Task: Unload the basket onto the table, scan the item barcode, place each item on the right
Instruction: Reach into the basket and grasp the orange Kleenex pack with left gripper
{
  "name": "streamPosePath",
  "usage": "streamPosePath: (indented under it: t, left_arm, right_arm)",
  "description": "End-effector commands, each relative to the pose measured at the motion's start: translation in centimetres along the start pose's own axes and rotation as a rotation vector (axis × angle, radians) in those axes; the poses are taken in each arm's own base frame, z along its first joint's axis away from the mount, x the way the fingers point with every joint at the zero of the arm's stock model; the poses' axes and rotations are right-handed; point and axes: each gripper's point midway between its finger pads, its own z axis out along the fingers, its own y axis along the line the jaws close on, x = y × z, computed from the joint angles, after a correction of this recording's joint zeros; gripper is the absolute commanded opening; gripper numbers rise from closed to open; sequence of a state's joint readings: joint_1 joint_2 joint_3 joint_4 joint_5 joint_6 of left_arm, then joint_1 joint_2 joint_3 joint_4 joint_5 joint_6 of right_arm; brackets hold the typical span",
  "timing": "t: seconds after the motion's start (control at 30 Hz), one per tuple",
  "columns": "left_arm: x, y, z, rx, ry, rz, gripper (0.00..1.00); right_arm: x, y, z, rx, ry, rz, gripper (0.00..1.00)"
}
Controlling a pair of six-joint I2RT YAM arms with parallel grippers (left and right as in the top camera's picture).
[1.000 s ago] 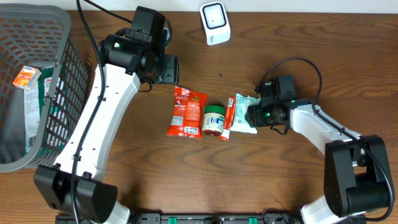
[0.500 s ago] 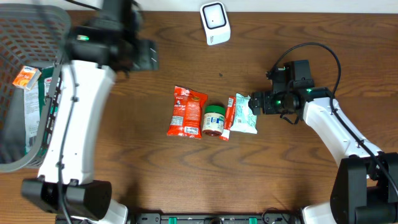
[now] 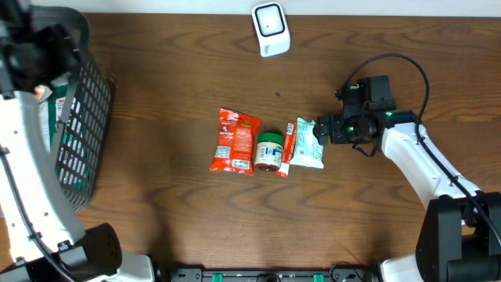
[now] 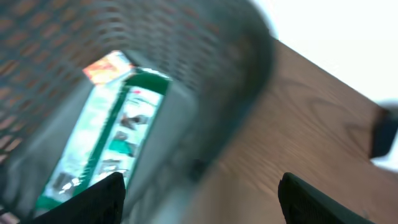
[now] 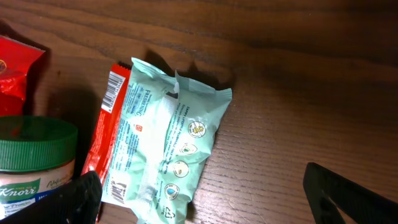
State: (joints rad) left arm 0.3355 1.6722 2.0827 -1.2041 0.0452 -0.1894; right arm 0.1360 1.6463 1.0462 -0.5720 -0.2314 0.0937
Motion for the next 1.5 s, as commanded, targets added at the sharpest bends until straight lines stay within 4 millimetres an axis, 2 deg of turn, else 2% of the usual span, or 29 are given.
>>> streamPosePath:
  t: [0.0, 0.1, 0.17, 0.33, 0.5, 0.63, 0.8, 1.07, 1.17, 1.3, 1.47]
  left_arm:
    - [-0.8, 3.7, 1.0, -0.069, -0.003, -0.113, 0.79]
    - [-1.8, 6.3, 2.1, -0.108, -0.018, -0.173, 0.79]
    - [-2.0, 7.4, 3.1, -0.123, -0.013, -0.19, 0.79]
    - [-1.8, 8.9, 6.5, -0.151, 0.04, -0.195, 0.79]
    - [-1.7, 9.8, 10.4, -0.166, 0.081, -0.124, 0.79]
    - [-1.8, 11.6, 12.7, -0.255, 0.087, -0.09, 0.79]
    - [-0.9, 12.7, 16.7, -0.28, 0.148, 0.036, 0.79]
    - [2.0, 14.9, 24.2, -0.26, 0.281, 0.264, 0.75]
    - [2.3, 15.7, 25.8, -0.255, 0.281, 0.254, 0.75]
    - [2.1, 14.6, 27.4, -0.112, 0.249, 0.312, 0.75]
    - [1.6, 15.4, 28.0, -0.119, 0.229, 0.332, 0.75]
  right_arm:
    - [-0.4, -0.2, -0.3, 0.007, -0.013, -0.002, 0.99]
    - [-0.4, -0.2, -0.3, 0.007, -0.013, -0.002, 0.99]
    - [-0.4, -0.2, -0.3, 0.007, -0.013, -0.002, 0.99]
    - [-0.4, -0.2, -0.3, 0.007, -0.013, -0.003, 0.99]
    - [-0.4, -0.2, -0.3, 0.006, -0.013, -0.003, 0.99]
    - [-0.4, -0.2, -0.3, 0.006, -0.013, -0.003, 0.99]
    - [-0.4, -0.2, -0.3, 0.006, -0.013, -0.003, 0.99]
    - [-0.4, -0.2, -0.3, 0.006, -0.013, -0.003, 0.99]
    - [-0.4, -0.2, -0.3, 0.006, -0.013, -0.003, 0.99]
    - [-0.4, -0.2, -0.3, 0.006, -0.013, -0.003, 0.99]
    - [-0.4, -0.2, -0.3, 0.006, -0.013, -0.003, 0.99]
